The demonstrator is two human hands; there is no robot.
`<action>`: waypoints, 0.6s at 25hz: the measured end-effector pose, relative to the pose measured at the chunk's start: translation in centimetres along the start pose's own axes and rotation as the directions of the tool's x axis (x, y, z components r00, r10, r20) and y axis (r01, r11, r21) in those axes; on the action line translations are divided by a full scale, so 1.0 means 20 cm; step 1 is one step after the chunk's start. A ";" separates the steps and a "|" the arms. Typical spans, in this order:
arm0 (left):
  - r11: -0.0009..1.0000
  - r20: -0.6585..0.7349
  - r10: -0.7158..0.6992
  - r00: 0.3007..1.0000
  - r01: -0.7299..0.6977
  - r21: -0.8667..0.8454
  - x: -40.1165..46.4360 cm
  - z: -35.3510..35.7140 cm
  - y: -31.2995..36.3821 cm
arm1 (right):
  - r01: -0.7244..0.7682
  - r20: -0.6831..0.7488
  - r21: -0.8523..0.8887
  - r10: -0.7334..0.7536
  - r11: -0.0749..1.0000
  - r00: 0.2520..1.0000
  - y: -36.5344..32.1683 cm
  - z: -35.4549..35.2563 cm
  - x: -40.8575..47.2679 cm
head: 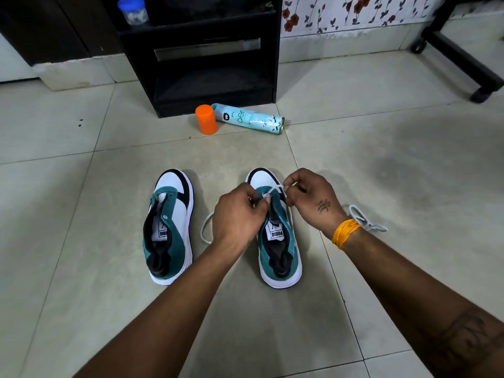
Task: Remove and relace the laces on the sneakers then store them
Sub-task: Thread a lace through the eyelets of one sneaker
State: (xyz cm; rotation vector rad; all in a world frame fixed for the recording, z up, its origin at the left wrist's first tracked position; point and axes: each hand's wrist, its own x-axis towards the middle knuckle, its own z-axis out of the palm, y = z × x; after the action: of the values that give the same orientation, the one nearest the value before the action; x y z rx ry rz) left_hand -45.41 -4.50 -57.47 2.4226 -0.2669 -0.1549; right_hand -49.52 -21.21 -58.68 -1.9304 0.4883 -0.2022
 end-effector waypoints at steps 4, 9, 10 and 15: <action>0.961 0.061 0.253 0.966 -0.244 -0.132 0.01 -0.05 0.10 | -0.079 0.162 0.261 0.037 0.962 0.986 -0.14 -0.03 -0.03; 0.986 -0.014 0.114 0.993 -0.115 -0.119 0.07 -0.13 0.06 | -0.099 0.149 0.299 0.056 0.949 0.987 -0.18 -0.10 -0.06; 0.997 -0.022 0.073 0.997 -0.074 -0.028 0.09 -0.15 0.01 | -0.093 0.136 0.292 0.055 0.952 0.989 -0.18 -0.10 -0.06; 0.982 -0.014 0.131 0.991 -0.131 -0.139 0.06 -0.18 0.01 | -0.058 0.124 0.264 0.026 0.963 0.992 -0.19 -0.08 -0.07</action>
State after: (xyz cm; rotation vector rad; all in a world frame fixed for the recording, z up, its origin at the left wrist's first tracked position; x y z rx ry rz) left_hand -43.71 -2.64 -54.53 2.2582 -0.3991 -0.1055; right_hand -50.45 -20.60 -54.37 -1.6554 0.4002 -0.1178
